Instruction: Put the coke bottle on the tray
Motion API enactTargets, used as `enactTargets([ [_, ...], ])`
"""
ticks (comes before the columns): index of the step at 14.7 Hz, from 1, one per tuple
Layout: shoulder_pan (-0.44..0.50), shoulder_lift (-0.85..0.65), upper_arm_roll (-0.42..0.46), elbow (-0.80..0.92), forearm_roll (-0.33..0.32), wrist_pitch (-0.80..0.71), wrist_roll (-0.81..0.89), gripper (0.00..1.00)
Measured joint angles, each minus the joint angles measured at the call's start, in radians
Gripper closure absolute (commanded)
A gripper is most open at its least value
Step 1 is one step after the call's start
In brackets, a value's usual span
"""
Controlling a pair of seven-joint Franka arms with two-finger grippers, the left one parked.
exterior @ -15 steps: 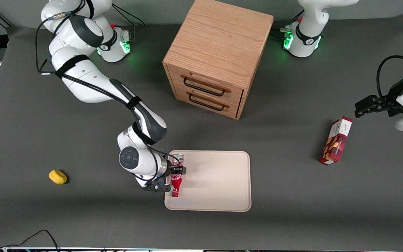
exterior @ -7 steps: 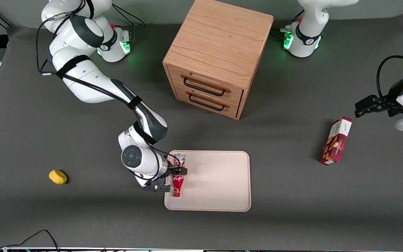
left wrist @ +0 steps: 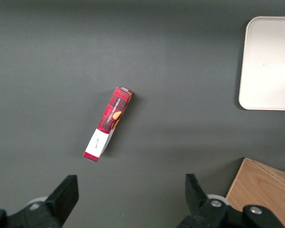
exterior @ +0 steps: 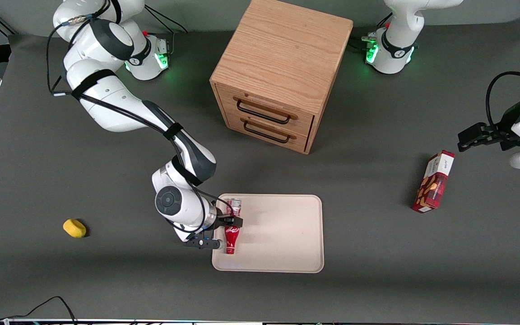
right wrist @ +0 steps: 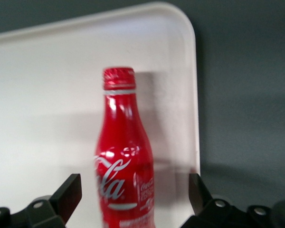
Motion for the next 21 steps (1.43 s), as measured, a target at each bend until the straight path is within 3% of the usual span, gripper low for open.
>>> enactTargets([
  [8, -0.068, -0.429, 0.026, 0.010, 0.004, -0.514, 0.012, 0.00],
  [11, -0.118, -0.583, 0.008, 0.010, 0.035, -0.719, 0.008, 0.00],
  [13, -0.135, -0.687, -0.054, 0.008, 0.109, -0.858, -0.023, 0.00],
  [17, -0.139, -0.925, -0.316, -0.130, 0.294, -0.938, -0.165, 0.00],
  [19, -0.145, -1.038, -0.404, -0.271, 0.319, -0.925, -0.213, 0.00],
  [21, -0.145, -1.137, -0.431, -0.437, 0.323, -0.860, -0.219, 0.00],
])
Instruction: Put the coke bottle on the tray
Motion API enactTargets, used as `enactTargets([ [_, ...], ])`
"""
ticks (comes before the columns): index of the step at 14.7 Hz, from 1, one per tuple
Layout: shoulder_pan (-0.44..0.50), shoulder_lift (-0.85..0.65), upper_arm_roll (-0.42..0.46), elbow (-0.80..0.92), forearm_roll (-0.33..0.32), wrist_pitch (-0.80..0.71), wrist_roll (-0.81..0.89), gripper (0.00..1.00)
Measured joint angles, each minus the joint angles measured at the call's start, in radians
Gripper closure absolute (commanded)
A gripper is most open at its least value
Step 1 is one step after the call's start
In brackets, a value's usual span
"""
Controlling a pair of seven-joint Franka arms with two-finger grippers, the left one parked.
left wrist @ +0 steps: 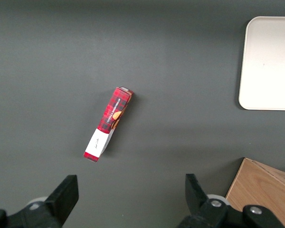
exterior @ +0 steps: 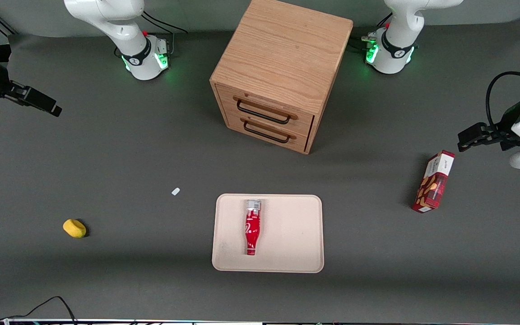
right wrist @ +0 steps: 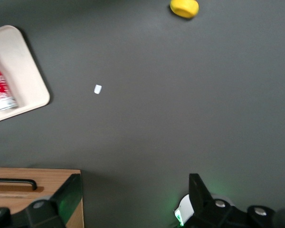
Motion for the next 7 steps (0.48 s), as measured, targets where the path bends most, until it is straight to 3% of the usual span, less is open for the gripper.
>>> enactTargets([
  [3, 0.008, -0.116, 0.002, -0.210, 0.000, 0.107, 0.000, 0.00],
  [7, 0.008, -0.157, 0.007, -0.252, 0.000, 0.137, 0.000, 0.00],
])
